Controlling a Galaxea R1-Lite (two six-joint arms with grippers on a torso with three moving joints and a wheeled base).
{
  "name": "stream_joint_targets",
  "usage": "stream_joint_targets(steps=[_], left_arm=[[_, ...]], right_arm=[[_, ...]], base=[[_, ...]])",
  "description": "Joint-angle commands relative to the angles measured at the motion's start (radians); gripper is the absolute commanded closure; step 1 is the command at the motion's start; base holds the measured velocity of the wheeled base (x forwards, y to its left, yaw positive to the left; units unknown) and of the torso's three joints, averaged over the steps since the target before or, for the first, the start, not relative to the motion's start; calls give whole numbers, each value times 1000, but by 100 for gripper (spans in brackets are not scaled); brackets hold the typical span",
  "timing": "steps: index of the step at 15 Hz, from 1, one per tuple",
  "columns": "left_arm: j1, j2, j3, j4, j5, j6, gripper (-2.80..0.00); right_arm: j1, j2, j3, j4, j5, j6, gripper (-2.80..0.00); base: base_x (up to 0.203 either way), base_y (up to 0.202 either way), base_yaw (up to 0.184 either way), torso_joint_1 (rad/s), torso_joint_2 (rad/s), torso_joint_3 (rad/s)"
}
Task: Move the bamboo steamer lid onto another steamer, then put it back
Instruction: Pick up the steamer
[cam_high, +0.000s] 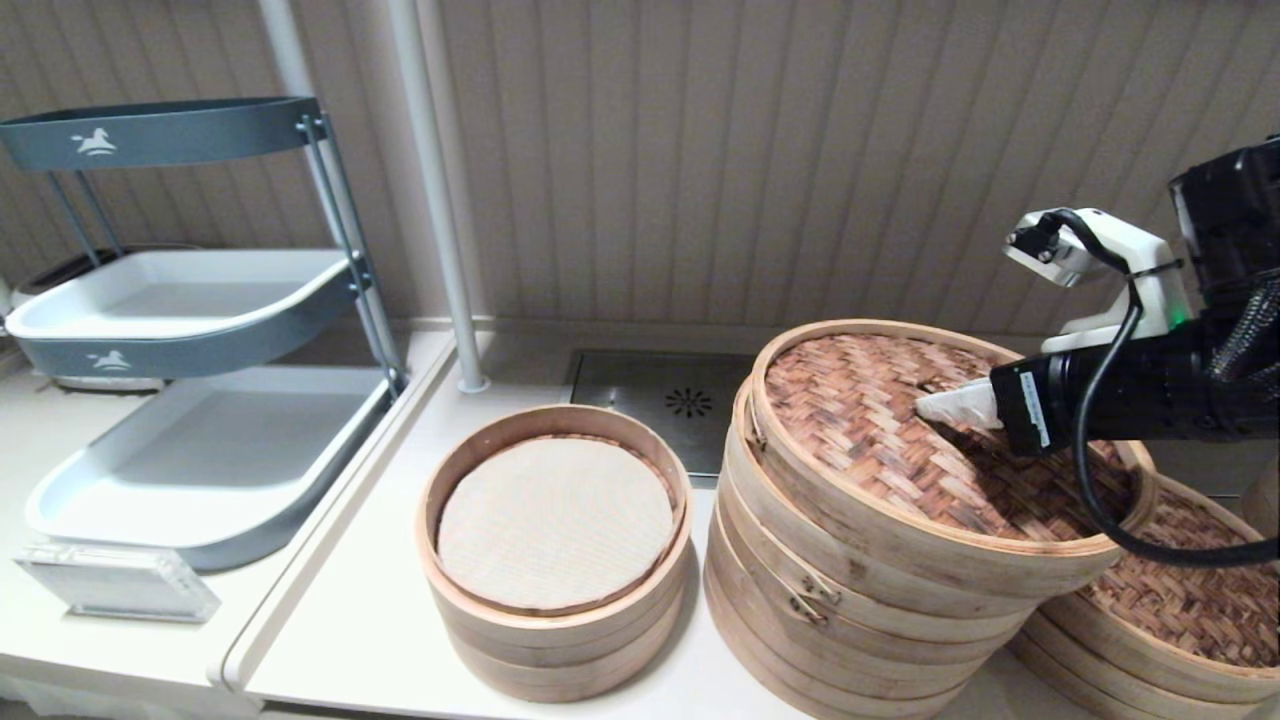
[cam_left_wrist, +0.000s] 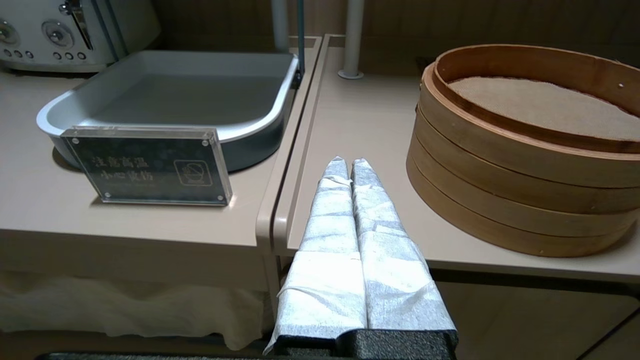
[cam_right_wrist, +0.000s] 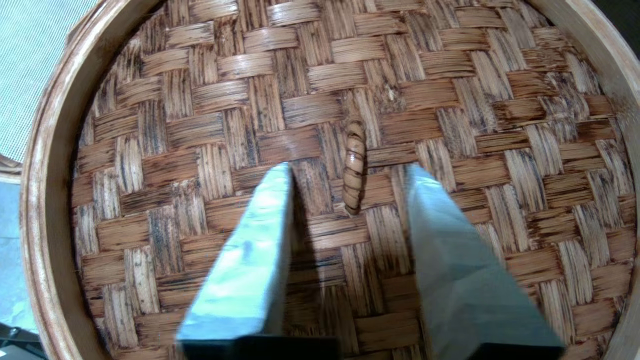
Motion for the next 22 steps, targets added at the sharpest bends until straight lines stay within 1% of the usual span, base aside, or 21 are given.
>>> stream_joint_targets(steps=[1, 7, 11, 22], left_arm=[[1, -2, 25, -1, -1, 0, 0], [0, -2, 25, -1, -1, 0, 0], [0, -2, 25, -1, -1, 0, 0], [1, -2, 25, -1, 1, 0, 0]], right_arm=[[0, 6, 7, 3, 0, 2, 0], [0, 0, 32, -11, 4, 2, 0], [-7, -6, -1, -19, 1, 2, 0], [-10, -31, -35, -22, -3, 2, 0]], base=[[0, 0, 0, 0, 0, 0], [0, 0, 0, 0, 0, 0], [0, 0, 0, 0, 0, 0], [0, 0, 0, 0, 0, 0]])
